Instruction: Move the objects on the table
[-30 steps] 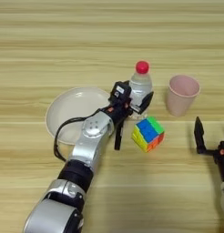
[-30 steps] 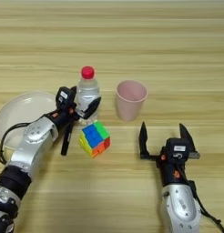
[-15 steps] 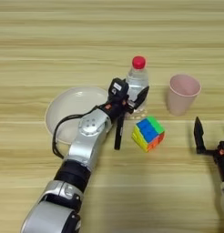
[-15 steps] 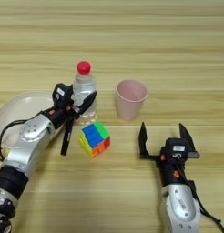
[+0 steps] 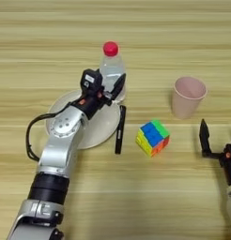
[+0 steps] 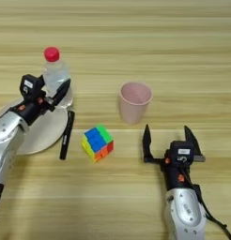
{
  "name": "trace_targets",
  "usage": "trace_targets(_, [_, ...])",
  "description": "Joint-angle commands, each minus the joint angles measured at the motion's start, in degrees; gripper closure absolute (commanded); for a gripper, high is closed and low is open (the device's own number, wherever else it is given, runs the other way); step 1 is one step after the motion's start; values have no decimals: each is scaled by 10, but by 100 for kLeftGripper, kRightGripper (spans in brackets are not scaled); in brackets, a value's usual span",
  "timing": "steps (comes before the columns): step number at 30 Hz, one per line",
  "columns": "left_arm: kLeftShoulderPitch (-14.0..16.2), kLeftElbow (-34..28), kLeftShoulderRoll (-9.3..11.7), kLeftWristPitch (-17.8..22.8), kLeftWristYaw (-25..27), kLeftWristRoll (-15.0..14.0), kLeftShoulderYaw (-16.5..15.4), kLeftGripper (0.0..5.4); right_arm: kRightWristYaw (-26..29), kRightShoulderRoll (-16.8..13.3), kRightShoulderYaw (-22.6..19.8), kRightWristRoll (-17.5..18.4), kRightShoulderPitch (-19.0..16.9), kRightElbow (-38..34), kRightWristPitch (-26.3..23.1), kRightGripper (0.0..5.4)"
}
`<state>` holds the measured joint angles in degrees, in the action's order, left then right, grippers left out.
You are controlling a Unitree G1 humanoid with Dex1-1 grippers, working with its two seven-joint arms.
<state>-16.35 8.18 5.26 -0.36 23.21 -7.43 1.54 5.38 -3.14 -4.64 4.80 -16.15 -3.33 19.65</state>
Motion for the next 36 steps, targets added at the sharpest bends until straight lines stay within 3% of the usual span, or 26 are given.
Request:
trace_targets(1, [4, -42, 13, 7, -3, -21, -21, 238, 0, 0, -5, 4, 7, 9, 3, 0])
trace_targets(8, [33, -37, 33, 5, -8, -28, -44, 238, 2, -1, -4, 4, 11, 13, 3, 0])
trace_targets(17, [68, -27, 43, -2, -9, -26, -61, 238, 4, -3, -7, 6, 12, 14, 3, 0])
trace_targets(36, [76, 51, 42, -44, -19, -16, -65, 238, 7, -7, -9, 8, 14, 15, 3, 0])
